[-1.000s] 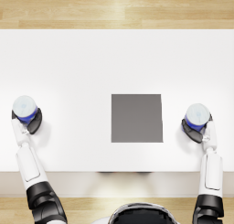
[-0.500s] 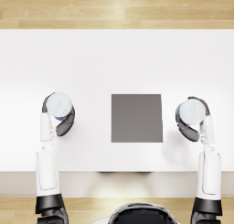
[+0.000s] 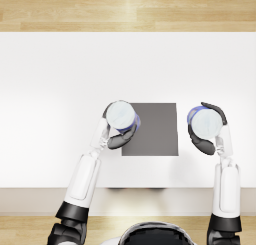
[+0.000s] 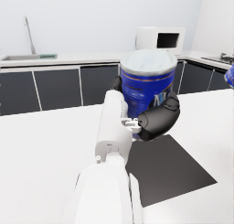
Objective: Pick up the blue can on the left and place it in the middle, then pick up the blue can on the right and place it on top of the can in the middle
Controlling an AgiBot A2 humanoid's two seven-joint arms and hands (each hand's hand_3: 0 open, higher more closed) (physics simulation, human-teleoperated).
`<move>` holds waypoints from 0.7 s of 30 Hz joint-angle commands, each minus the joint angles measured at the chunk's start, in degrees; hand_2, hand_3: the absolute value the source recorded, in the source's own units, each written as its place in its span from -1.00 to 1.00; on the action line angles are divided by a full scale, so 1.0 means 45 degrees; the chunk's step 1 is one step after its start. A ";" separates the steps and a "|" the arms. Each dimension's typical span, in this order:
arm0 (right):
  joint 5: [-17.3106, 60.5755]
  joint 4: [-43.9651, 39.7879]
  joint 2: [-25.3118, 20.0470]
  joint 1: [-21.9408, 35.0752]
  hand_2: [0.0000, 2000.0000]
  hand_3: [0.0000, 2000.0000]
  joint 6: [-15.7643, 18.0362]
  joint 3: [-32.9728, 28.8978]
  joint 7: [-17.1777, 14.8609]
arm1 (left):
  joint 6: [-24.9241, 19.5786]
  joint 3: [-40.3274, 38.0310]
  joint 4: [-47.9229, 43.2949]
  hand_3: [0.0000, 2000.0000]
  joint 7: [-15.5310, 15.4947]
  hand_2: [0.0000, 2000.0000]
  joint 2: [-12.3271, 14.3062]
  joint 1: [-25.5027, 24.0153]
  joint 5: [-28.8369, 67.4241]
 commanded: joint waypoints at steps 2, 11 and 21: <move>0.0000 0.0318 -0.0049 0.0354 1.00 0.52 0.0022 0.0168 -0.0002 | -0.0004 0.1122 0.1119 0.52 -0.0005 1.00 0.0645 0.0927 -0.0017; 0.0000 0.0155 -0.0369 0.1393 1.00 0.52 0.0062 0.1175 0.0006 | 0.0035 0.2090 0.3195 0.52 -0.0009 1.00 0.1342 0.1383 -0.0035; 0.0001 0.0109 -0.0709 0.1973 1.00 0.52 0.0022 0.1840 -0.0020 | 0.0059 0.2696 0.5068 0.52 -0.3460 1.00 0.1769 0.1362 -0.0036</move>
